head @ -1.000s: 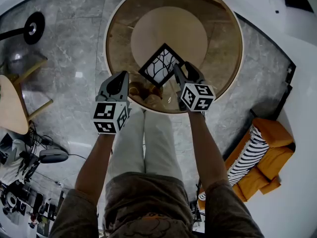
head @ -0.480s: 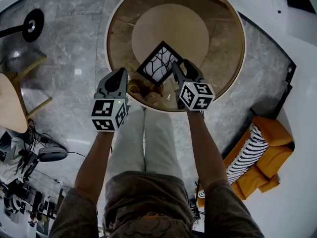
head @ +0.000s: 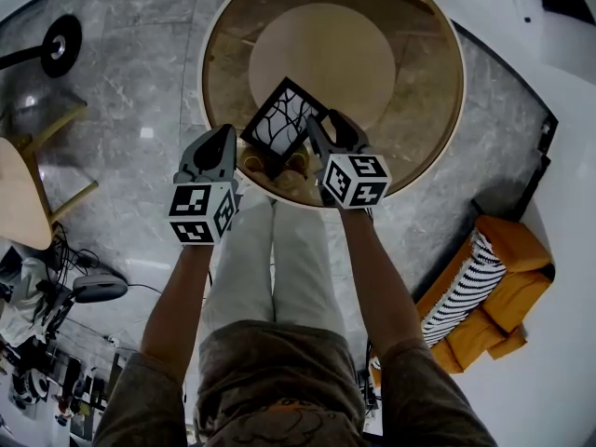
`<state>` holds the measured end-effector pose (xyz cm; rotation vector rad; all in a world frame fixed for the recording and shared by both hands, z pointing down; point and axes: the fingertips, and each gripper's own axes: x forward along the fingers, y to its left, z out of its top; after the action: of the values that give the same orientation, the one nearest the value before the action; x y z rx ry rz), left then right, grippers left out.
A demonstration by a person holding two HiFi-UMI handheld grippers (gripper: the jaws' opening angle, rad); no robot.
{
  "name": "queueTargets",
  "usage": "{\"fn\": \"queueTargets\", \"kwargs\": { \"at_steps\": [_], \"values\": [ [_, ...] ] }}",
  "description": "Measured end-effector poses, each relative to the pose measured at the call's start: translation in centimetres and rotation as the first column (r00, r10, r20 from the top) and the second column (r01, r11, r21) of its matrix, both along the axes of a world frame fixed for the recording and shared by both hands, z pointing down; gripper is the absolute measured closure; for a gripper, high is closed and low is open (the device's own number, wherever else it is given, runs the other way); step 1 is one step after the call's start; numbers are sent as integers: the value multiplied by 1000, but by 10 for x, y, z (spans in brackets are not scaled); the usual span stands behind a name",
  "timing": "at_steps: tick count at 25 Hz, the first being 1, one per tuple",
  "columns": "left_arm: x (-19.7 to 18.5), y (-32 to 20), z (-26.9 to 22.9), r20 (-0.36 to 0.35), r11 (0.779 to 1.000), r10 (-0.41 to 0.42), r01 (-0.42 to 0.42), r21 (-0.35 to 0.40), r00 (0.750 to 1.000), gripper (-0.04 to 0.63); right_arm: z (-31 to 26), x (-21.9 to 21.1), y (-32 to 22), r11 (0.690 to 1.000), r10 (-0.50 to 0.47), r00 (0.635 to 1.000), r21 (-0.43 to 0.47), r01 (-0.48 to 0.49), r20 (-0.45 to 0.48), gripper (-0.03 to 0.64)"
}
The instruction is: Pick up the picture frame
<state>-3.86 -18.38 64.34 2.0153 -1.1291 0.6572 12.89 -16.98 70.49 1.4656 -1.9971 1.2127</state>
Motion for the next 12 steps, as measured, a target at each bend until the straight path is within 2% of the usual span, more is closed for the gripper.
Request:
{"fn": "queueTargets", "kwargs": {
  "at_steps": [4, 12],
  "values": [
    [-18, 0, 5, 2, 1000, -13, 13, -2, 1000, 578, 3, -20, 2, 1000, -11, 1000, -4, 11, 5, 425],
    [-31, 3, 6, 5, 999, -40, 40, -1, 999, 577, 2, -30, 4, 1000, -27, 1000, -4, 27, 3, 424]
  ]
}}
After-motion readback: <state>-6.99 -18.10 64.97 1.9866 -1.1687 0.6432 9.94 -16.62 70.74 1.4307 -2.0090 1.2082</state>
